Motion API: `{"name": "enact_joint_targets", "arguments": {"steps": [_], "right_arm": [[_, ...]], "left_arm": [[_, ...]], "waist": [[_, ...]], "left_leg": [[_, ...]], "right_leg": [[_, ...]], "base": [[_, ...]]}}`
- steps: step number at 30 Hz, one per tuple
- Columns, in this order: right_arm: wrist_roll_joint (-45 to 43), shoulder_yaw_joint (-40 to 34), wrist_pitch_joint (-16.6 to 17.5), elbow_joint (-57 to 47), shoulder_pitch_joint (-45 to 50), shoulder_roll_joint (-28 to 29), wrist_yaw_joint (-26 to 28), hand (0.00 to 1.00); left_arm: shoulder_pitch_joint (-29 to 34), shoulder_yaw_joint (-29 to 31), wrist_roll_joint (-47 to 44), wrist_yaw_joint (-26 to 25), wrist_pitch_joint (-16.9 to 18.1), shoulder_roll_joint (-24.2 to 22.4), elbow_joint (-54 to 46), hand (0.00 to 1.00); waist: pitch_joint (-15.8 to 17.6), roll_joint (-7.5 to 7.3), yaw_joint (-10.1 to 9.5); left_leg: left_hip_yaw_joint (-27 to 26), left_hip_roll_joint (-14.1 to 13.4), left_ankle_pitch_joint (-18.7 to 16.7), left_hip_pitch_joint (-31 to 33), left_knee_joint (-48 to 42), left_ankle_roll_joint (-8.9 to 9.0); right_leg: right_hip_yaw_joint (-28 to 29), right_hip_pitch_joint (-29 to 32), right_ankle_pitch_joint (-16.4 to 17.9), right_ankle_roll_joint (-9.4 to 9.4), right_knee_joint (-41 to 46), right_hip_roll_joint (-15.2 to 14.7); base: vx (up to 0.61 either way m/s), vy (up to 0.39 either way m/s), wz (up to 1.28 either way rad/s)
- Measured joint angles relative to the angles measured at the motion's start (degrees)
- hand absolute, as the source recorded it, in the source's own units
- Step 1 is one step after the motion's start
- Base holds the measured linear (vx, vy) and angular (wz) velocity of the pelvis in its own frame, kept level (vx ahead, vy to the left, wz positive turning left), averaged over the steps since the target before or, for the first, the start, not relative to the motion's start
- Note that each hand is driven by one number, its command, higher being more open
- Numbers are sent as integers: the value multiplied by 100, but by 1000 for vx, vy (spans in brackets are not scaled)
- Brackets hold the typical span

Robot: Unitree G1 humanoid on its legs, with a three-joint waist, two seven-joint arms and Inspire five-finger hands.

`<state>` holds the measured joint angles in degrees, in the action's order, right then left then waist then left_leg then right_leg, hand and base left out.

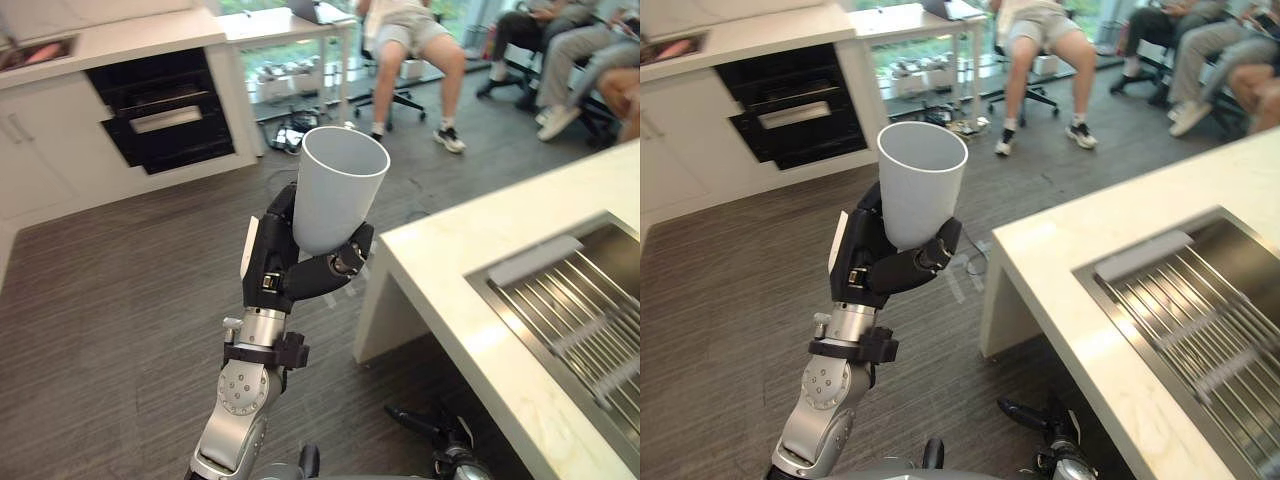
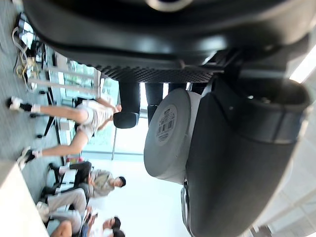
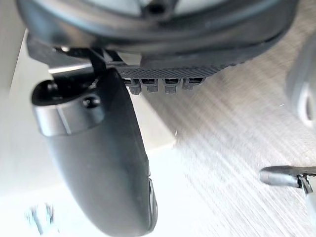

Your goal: Walk over to the sink, pick up the cup, carry it to the dishwasher, place the cup inside the dishwasher, then close the dishwasher door

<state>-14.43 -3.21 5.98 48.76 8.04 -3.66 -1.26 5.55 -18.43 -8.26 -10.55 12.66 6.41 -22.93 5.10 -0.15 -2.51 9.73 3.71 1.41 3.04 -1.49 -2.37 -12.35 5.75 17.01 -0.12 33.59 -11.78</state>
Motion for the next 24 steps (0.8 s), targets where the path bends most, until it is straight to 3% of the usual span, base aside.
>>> {"name": "enact_joint_targets", "arguments": {"steps": [3, 4, 6, 7, 8, 9, 10, 12, 14, 16, 18, 20, 24], "right_arm": [[48, 67, -1, -139, 47, 130, -28, 100], [48, 114, -5, -230, 91, 124, -35, 100], [46, 150, -1, -504, 188, 122, -73, 100], [47, 184, -5, -628, 203, 142, -124, 100], [44, 191, -11, -695, 222, 95, -147, 100], [41, 226, -11, -885, 249, -10, -165, 100], [41, 262, -10, -977, 250, -62, -167, 100], [32, 359, 8, -1190, 258, -97, -167, 100], [29, 365, 79, -1476, 276, -70, -162, 100], [17, 281, 179, -1616, 255, -47, -176, 100], [4, 101, 181, -1563, 225, -37, -181, 100], [-1, 0, 182, -1208, 207, 35, -196, 100], [0, -26, 142, -599, 162, 63, -142, 100]], "left_arm": [[56, 0, 0, -148, -7, -24, 90, 0], [55, -16, 0, -159, -6, -36, 84, 0], [57, -32, 6, -174, 5, -110, 55, 0], [74, -7, 31, -171, 6, -141, 30, 0], [178, -14, 33, -163, -18, -231, 16, 0], [281, -45, 33, -116, -14, -381, -39, 0], [324, -43, 27, -84, -13, -460, -54, 0], [400, -6, -15, -67, -18, -566, -123, 0], [461, 40, -101, -67, -16, -561, -347, 0], [443, 91, -184, -50, 24, -563, -606, 0], [328, 88, -198, -25, 48, -532, -614, 0], [237, 96, -308, -22, 106, -441, -411, 0], [247, 108, -418, -22, 33, -361, 116, 0]], "waist": [[64, -26, 55], [63, -34, 70], [52, -175, 158], [89, -302, 180], [49, -191, 181], [46, 35, 176], [49, 116, 153], [39, 213, 73], [70, 164, 16], [48, 163, 32], [31, 190, 31], [18, -32, 39], [20, -23, 41]], "left_leg": [[710, 27, -224, 14, -384, 31], [838, 61, -293, 59, -502, 54], [1362, 369, -562, 239, -915, 165], [1352, 493, -789, 314, -1213, 279], [1186, 338, -940, 426, -1516, 289], [778, -2, -1132, 608, -2010, 472], [643, -107, -1228, 672, -2202, 570], [17, -335, -1289, 854, -2718, 569], [-769, -623, -1335, 1004, -3011, 468], [-1896, -924, -1485, 947, -2809, 138], [-2193, -876, -1429, 865, -2482, 65], [-2087, -478, -1057, 717, -1906, 35], [-1981, -190, -758, 401, -1297, 19]], "right_leg": [[1097, 588, 182, 70, 8, 792], [1286, 673, 170, 98, -11, 896], [1574, 775, 55, 187, -576, 853], [1346, 684, -414, 209, -737, 625], [1067, 561, -360, 158, -808, 648], [722, 321, -354, 84, -935, 763], [583, 210, -344, 65, -996, 824], [323, -107, -352, 48, -1143, 945], [104, -346, -355, 43, -1329, 1025], [-148, -505, -353, 17, -1503, 1029], [-267, -505, -338, 18, -1522, 973], [-286, -574, -362, 84, -1805, 743], [-301, -825, -466, 196, -2122, 644]], "base": [[101, -96, 108], [104, -128, 134], [101, -214, 153], [143, -306, 163], [190, -302, 149], [153, -163, 110], [223, -214, 100], [170, -171, 61], [102, -83, 52], [109, 11, 62], [64, 80, 54], [54, 102, 60], [25, 59, 29]]}}
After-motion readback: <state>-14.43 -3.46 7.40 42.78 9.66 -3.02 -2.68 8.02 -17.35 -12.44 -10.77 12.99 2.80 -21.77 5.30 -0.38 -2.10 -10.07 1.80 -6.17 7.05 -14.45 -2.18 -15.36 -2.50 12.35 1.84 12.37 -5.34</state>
